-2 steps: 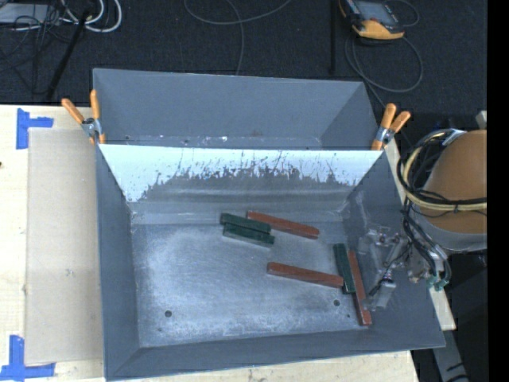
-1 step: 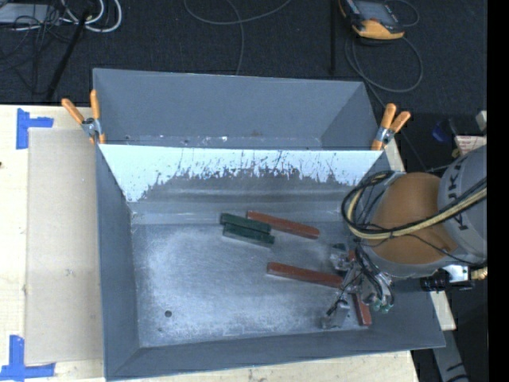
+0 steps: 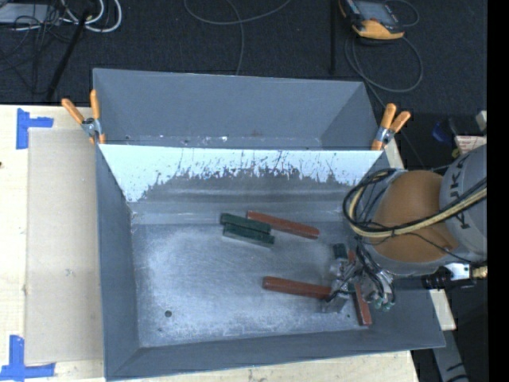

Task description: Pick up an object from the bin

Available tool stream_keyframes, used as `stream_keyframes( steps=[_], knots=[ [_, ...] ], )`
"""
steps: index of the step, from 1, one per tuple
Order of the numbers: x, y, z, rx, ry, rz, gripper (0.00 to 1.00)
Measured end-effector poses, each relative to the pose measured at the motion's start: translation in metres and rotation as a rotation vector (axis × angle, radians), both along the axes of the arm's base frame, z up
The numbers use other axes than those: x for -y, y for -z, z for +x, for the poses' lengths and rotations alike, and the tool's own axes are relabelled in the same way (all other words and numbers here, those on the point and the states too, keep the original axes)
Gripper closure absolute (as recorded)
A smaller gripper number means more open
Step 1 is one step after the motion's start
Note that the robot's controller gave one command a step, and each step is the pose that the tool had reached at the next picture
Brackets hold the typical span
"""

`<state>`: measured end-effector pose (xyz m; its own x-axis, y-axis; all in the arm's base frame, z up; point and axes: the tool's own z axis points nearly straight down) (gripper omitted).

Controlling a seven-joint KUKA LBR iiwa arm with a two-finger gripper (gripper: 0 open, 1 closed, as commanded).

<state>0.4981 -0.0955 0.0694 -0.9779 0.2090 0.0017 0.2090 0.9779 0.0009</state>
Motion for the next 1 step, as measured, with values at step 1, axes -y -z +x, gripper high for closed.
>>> stream_keyframes(
  steps=[1],
  knots=[
    [0.0066, -0.1707, 0.0049, 0.01, 0.01, -0.002, 1.0]
  ],
)
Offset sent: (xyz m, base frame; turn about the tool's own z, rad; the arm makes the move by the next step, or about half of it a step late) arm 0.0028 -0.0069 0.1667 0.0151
